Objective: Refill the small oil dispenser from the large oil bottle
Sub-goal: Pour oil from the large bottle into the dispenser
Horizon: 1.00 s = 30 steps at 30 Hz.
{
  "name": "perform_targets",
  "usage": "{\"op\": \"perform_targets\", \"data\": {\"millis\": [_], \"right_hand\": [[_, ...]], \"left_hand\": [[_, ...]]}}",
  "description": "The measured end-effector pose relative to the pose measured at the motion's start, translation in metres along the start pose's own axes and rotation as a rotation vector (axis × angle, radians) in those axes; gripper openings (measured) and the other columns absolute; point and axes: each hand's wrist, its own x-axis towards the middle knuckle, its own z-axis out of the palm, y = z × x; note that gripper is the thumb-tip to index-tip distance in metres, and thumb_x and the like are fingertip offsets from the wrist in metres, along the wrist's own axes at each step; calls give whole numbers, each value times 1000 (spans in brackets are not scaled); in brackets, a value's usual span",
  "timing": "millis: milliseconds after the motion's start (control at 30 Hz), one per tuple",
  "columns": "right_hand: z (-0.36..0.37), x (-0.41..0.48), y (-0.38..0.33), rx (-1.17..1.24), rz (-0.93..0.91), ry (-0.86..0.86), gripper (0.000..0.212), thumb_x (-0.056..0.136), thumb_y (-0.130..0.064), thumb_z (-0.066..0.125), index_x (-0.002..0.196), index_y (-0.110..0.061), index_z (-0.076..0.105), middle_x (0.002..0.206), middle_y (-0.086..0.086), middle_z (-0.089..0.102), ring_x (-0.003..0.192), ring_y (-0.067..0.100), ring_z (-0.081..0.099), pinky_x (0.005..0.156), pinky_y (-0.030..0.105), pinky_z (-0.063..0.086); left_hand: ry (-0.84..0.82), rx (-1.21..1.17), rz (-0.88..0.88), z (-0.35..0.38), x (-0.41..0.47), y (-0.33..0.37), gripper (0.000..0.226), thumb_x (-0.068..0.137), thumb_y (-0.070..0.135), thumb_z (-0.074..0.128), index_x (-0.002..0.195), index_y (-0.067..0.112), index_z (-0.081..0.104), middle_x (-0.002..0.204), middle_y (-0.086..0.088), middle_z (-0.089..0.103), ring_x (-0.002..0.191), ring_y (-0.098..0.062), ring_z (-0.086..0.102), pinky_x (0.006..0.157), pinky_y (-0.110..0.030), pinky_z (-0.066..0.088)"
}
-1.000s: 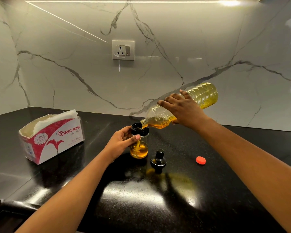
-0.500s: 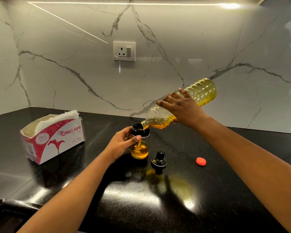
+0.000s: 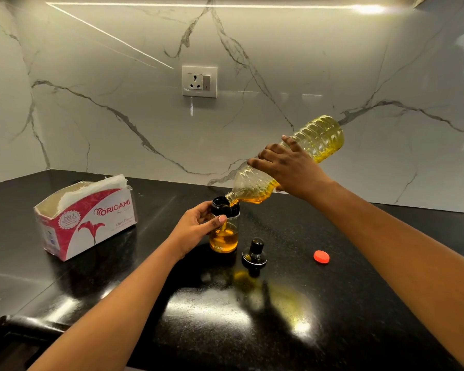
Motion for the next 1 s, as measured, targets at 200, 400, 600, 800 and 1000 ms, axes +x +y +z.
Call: {"op": "perform_targets", "data": {"millis": [200, 400, 600, 800, 1000], "right_hand": [[-2, 2, 0, -18, -16, -10, 83, 73, -17, 76, 143, -27, 33, 133, 5, 51, 127, 28, 44, 110, 50, 23], [-2, 6, 1, -12, -30, -12, 83, 74, -16, 75, 144, -26, 32, 136, 7, 50, 129, 29, 42, 110, 51, 21], [-5, 4, 1, -3, -27, -30, 81, 79, -15, 70, 146, -26, 27, 140, 6, 45, 133, 28, 37, 111, 50, 17], [-7, 6, 1, -7, -48, -13, 79, 78, -14, 71, 145, -26, 30, 139, 8, 46, 132, 29, 38, 111, 50, 18], [-10, 8, 1, -41, -58, -33, 79, 82, -16, 67, 146, -27, 22, 143, 7, 40, 135, 27, 32, 112, 49, 14]], "left_hand": [[2, 0, 1, 1, 0, 1, 79, 51, 71, 76, 117, 31, 59, 104, 7, 72, 102, -11, 66, 94, -34, 50], [5, -4, 3, 1, -1, 1, 76, 52, 71, 77, 116, 32, 59, 106, 4, 72, 102, -13, 66, 93, -34, 50], [1, -13, 5, 1, -1, 3, 81, 50, 71, 77, 118, 30, 58, 110, 2, 71, 105, -13, 66, 94, -33, 50], [-3, -19, -1, 1, -2, 4, 81, 48, 72, 77, 116, 32, 58, 110, 3, 71, 106, -12, 65, 94, -32, 50], [-8, -24, -1, 1, -2, 5, 81, 47, 73, 77, 115, 32, 58, 109, 6, 71, 105, -10, 66, 92, -29, 51]]}}
